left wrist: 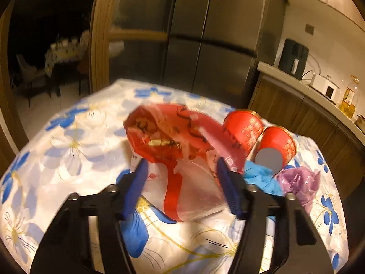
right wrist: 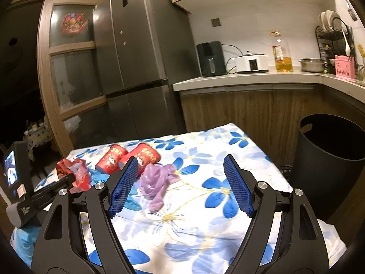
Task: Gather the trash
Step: 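Grasp the red-white printed bag with the left tool while the right tool grasps the pink glove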
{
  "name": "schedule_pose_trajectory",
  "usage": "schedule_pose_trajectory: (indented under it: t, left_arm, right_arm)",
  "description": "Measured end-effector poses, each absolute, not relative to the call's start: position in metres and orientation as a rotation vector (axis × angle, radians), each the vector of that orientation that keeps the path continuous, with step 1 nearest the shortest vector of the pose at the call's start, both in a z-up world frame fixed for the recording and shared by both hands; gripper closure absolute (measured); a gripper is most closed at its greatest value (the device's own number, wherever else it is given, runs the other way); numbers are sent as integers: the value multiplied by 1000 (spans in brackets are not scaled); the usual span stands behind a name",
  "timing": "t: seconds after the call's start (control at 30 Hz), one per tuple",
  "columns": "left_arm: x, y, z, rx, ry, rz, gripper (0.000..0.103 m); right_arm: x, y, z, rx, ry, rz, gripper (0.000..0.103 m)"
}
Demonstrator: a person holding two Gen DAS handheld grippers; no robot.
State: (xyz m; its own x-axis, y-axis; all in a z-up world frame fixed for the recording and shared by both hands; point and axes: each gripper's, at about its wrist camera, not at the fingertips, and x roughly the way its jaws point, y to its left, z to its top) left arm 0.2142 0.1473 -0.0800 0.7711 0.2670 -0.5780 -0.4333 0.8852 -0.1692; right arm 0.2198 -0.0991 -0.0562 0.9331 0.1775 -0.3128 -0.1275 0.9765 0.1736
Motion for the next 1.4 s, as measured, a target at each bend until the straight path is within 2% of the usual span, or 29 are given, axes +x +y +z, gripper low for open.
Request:
schedule_pose_trajectory:
  t: [0.03,0.1,0.13,0.27,0.37,0.6,0.83,1.03,1.13,1.2,1.27,1.4]
  left_arm:
    - [215,148,-82,-312,583,374,54]
    - [215,147,-83,-300,587,362,78]
    - [215,145,-82,-282,590,359,83]
    - [211,148,-84,-299,587,338,95]
    - [205,155,-82,-325,569,331,98]
    - [180,157,-64,-347,493,309,99]
    - [166,152,-49,-321,431,294,99]
    - [165,147,-45,-283,414,291,99]
    - [164,148,-43,-279,407,292,99]
    - [164,150,-41,-280,402,294,99]
    - [163,151,-38,-282,396,296,99]
    - [162,146,-33,-272,384,285,99]
  right_arm:
    - [221,-97,-57,150,336,161,27]
    - [226,-91,-60,147,346,167,27]
    - [228,-87,-61,146,352,173,27]
    - [235,-77,-66,134,369,192,27]
    - [240,-70,-71,129,383,203,27]
    - [257,-55,-82,120,418,203,27]
    - [282,-47,-96,118,455,169,34]
    - [308,-43,-107,150,522,170,46]
    - [316,-41,-114,150,569,177,62]
    - [318,-42,-117,158,586,195,87]
    - [318,-43,-117,166,588,210,95]
    - [304,-52,-106,173,539,215,99]
